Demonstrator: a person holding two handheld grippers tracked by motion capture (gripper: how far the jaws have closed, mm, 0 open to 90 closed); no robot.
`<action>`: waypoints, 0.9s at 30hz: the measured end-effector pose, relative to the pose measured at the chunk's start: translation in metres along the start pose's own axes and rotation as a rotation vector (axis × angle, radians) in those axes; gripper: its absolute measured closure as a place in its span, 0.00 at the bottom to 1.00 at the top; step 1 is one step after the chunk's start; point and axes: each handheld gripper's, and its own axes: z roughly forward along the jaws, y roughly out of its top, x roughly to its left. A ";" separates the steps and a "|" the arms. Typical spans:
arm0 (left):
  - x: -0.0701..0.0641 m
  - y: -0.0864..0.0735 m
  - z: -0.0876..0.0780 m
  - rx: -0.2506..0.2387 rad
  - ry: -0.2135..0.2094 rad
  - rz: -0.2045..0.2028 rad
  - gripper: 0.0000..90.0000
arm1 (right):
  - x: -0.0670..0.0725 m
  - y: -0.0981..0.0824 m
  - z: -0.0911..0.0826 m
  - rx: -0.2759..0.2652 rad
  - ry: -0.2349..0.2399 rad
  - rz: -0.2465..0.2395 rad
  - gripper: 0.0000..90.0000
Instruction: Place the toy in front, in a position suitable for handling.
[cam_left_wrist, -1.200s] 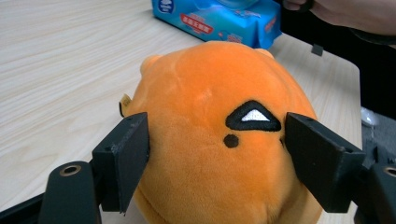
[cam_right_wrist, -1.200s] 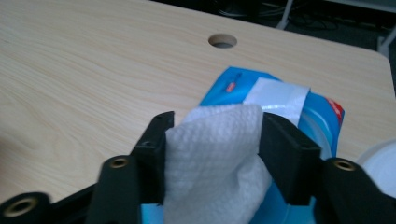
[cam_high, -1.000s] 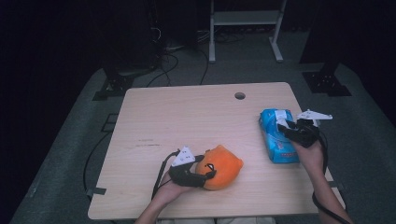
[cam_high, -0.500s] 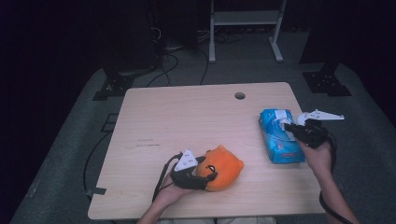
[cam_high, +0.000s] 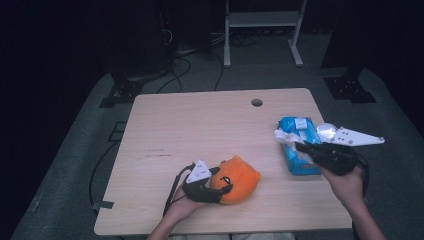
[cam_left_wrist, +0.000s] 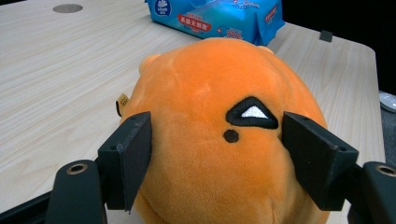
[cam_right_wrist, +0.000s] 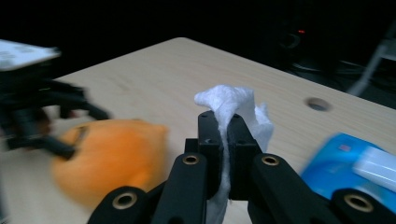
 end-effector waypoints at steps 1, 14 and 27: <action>0.000 0.000 0.000 0.001 0.000 0.003 0.30 | 0.010 0.002 0.000 0.006 0.025 -0.019 0.96; 0.000 0.000 0.000 -0.003 -0.002 0.003 0.29 | 0.085 -0.002 0.023 0.144 0.307 -0.064 0.95; 0.001 0.000 0.001 -0.002 -0.015 0.010 0.29 | 0.071 -0.018 0.109 0.259 0.274 -0.074 0.87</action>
